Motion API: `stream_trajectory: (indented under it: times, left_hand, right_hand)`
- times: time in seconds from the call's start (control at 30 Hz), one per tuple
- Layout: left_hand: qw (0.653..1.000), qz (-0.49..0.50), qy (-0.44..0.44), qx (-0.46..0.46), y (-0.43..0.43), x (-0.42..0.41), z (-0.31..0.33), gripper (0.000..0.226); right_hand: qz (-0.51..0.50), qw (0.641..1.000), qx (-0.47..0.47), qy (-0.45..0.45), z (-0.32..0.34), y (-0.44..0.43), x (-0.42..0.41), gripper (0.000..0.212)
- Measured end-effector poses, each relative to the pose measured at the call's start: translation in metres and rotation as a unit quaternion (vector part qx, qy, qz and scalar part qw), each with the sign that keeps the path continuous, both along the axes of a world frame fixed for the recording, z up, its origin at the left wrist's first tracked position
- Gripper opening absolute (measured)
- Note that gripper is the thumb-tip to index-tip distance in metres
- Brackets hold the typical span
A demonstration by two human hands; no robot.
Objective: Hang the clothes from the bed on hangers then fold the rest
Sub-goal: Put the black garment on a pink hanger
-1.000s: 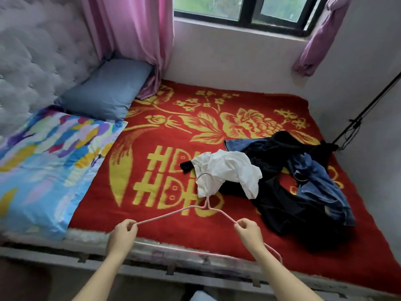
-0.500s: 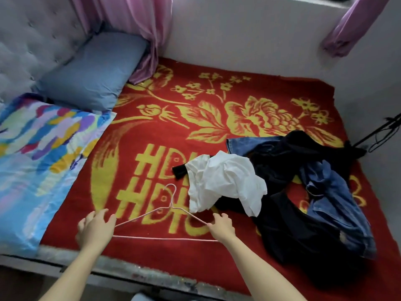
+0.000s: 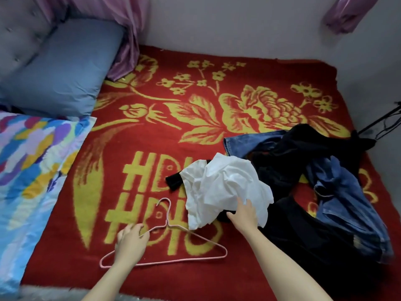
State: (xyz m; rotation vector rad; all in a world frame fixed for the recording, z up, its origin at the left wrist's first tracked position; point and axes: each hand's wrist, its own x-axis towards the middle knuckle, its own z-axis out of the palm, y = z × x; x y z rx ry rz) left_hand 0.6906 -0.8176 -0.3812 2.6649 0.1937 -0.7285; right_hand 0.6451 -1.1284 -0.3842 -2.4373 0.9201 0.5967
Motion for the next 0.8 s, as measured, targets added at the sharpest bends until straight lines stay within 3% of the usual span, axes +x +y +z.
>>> stream_trajectory:
  times: [0.2,0.37,0.43,0.57,0.67,0.8]
  left_hand:
    - [1.000,0.010,-0.025,0.011,0.024,0.046,-0.014,0.036]
    - [0.999,0.035,-0.031,-0.002,0.036,0.051,-0.033,0.032]
    - [0.998,0.047,-0.032,-0.011,0.039,0.047,-0.037,0.030]
    - [0.998,0.061,-0.027,-0.022,0.046,0.046,-0.039,0.028]
    - [0.999,0.033,-0.001,-0.023,0.044,0.047,-0.038,0.028]
    - [0.999,0.003,0.000,-0.047,0.023,0.047,-0.032,0.030]
  right_hand:
    - [-0.008,0.999,-0.037,0.017,-0.019,-0.017,0.060,0.094]
    - [-0.060,0.998,0.009,0.033,-0.049,-0.025,0.085,0.105]
    - [-0.098,0.994,0.046,0.012,-0.062,-0.021,0.078,0.094]
    - [-0.180,0.981,0.007,-0.071,-0.077,-0.004,0.041,0.013]
    - [-0.236,0.969,0.011,-0.078,-0.072,0.008,0.009,0.027]
    - [-0.217,0.976,-0.005,-0.028,-0.064,0.024,-0.043,0.019]
